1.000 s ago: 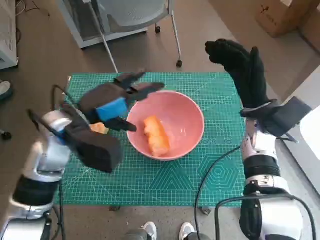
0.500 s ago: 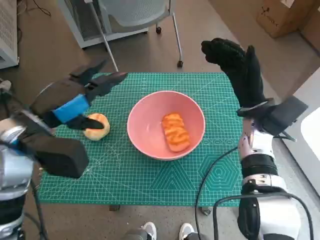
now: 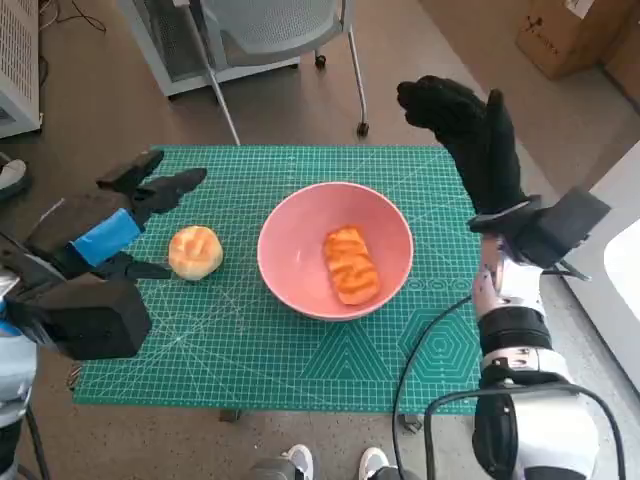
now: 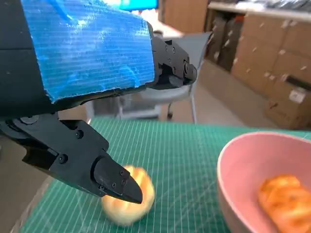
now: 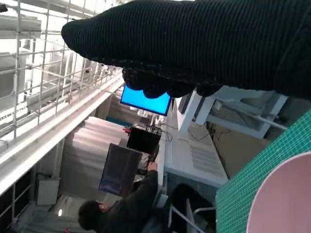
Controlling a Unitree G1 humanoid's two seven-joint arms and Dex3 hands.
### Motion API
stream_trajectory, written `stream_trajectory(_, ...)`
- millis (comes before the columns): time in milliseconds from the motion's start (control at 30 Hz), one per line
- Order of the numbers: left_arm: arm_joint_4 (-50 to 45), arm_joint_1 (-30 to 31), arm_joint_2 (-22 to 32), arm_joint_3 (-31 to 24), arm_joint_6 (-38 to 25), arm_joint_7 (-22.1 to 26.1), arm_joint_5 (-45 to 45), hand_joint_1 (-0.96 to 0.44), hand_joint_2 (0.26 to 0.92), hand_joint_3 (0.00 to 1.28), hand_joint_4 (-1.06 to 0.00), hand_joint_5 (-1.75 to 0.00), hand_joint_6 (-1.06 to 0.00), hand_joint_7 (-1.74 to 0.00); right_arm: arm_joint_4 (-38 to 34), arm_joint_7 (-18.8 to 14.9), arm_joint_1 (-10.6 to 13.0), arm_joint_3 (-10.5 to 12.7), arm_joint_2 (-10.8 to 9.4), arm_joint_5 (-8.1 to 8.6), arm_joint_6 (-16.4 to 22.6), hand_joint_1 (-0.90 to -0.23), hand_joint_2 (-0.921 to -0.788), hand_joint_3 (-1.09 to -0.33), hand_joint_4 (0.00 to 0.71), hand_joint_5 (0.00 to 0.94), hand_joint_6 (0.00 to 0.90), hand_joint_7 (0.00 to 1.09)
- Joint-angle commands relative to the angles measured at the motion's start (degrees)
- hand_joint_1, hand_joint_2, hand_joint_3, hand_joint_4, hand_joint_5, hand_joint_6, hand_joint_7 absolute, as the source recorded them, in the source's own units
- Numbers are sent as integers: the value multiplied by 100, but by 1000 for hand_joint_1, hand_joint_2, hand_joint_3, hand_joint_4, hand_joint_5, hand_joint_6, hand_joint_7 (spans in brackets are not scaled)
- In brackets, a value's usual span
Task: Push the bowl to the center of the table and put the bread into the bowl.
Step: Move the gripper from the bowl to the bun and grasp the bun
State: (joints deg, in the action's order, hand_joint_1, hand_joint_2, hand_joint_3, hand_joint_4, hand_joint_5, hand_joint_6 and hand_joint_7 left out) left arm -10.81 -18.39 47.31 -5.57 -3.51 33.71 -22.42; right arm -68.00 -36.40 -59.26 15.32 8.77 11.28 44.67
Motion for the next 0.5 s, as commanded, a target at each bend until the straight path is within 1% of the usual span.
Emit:
stream_trajectory(33,115,-24,-27,142,-221,70,43,21,707,8,-14,0,-269,-13,-89,-60,50,-25,23,-9,-43,-659,-921,-622,193,3,354,8)
stream_trajectory(200,466,-161,-51,382,-330,65,-58,3,716,10,-16,-1,-259,-6,-86,-63,49,-34,68,-31,-33,-658,-921,-626,193,2,354,7)
stream_trajectory(300,824,-331,-106,622,-397,36,-173,-18,719,10,-15,0,-252,-2,-78,-31,47,-48,99,-59,-39,-658,-921,-627,192,1,354,7)
stream_trajectory(500,1373,-616,-212,990,-424,-37,-348,-44,723,10,-12,0,-245,0,-74,-50,56,-45,145,-56,-43,-653,-921,-627,191,1,353,5)
